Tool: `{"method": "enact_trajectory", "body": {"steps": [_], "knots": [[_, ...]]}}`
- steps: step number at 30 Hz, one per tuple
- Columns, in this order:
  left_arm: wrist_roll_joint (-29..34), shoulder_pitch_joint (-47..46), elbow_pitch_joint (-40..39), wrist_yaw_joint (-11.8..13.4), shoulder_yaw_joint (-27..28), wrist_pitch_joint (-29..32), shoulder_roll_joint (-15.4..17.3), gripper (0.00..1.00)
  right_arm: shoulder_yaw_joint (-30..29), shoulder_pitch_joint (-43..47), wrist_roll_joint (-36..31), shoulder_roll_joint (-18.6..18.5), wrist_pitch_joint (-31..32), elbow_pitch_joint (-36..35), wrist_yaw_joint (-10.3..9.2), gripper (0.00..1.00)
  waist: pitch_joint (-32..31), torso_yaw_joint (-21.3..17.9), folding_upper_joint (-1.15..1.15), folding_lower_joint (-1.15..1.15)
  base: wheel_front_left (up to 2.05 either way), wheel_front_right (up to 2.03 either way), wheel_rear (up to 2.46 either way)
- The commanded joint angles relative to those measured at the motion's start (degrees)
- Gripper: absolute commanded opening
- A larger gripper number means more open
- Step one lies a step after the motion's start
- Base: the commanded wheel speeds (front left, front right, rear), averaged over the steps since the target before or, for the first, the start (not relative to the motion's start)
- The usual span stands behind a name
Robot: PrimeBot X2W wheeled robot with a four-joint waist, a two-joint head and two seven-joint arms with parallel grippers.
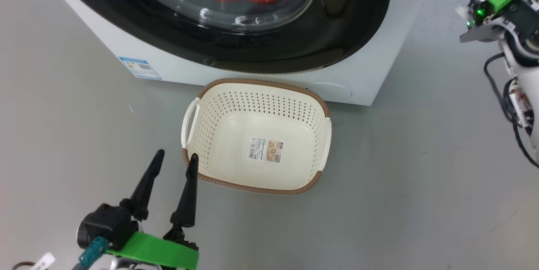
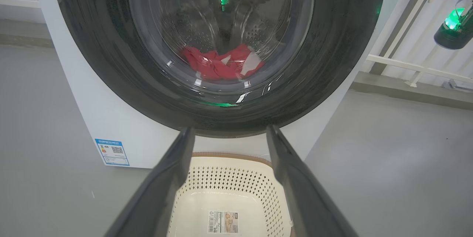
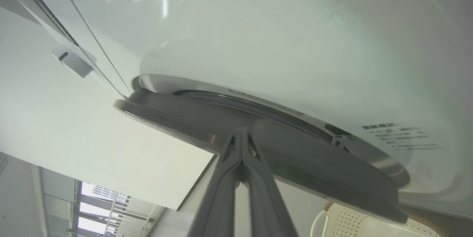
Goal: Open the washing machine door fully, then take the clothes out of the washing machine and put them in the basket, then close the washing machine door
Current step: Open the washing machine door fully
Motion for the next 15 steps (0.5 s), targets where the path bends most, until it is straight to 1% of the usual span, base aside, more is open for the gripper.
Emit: {"method": "enact_trajectory", "body": {"steps": [1,3,6,8,15], "knots": [[-0.64,-1.17,-1.15,-0.32,1.47,-0.69,0.66,1.00,-0.09,-1.89,1.31,0.11,1.54,-0.22,-0.03,0.00,0.50,0.46,0.00,0.00,0.00,0.00,0.00],[-0.75,-1.38,-1.09,-0.32,1.17,-0.69,0.69,1.00,-0.11,-4.28,2.57,-0.29,5.15,2.49,-0.03,0.00,1.18,0.89,0.00,0.00,0.00,0.00,0.00],[-0.88,-1.60,-1.09,-0.32,0.79,-0.69,0.71,1.00,-0.11,-6.77,3.55,-0.53,8.26,5.15,-0.03,0.00,1.88,1.34,0.00,0.00,0.00,0.00,0.00],[-0.98,-1.84,-1.11,-0.32,0.59,-0.69,0.72,1.00,-0.66,-8.43,4.52,-0.37,9.51,6.79,-0.03,0.00,2.31,1.58,0.00,0.00,0.00,0.00,0.00],[-1.27,-2.70,-1.22,-0.32,-0.07,-0.69,0.70,1.00,0.01,-13.45,4.22,0.52,11.88,11.45,-0.03,0.00,3.60,2.23,0.00,0.00,0.00,0.00,0.00]]}}
